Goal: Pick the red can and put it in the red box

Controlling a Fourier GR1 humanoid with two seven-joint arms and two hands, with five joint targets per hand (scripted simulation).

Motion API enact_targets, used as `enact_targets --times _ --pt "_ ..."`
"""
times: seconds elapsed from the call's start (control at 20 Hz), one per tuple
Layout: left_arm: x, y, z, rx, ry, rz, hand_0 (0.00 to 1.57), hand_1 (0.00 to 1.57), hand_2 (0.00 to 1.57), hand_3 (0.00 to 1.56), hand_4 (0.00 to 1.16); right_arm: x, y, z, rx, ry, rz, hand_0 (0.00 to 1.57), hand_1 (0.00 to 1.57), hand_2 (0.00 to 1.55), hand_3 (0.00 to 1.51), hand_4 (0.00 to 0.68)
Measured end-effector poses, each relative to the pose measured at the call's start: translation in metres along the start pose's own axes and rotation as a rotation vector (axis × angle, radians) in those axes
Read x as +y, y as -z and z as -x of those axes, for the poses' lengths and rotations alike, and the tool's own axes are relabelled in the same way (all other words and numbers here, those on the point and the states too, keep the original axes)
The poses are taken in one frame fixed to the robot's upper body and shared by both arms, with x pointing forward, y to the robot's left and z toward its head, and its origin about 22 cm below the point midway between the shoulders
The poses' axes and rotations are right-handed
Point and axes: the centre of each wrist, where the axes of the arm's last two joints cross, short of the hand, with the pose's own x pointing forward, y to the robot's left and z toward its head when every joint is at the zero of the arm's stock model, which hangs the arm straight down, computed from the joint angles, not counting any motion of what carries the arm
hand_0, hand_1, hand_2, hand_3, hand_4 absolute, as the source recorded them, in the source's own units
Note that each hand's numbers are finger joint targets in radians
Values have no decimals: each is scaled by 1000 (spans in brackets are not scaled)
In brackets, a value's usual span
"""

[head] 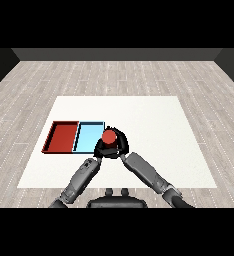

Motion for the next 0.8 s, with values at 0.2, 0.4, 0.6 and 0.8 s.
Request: enact_targets --times 0.2,0.4,0.6,0.8 --pt "-5 1 1 34 16 -98 1571 1571 1533 1429 922 1 2 0 3 -6 -5 1470 1470 1448 1373 628" --pt "-11 -1 1 80 52 -145 1523 1523 1489 1403 855 0 5 1 2 -1 -12 1547 1547 1462 1376 605" --pt "-12 3 -1 74 90 -201 1571 1571 1517 1409 1000 2 5 1 -7 10 -9 1471 1471 1447 1378 609" --pt "-15 3 -1 41 101 -242 1571 1571 1522 1409 908 2 3 -3 -2 12 -15 1442 1442 1442 1378 624"
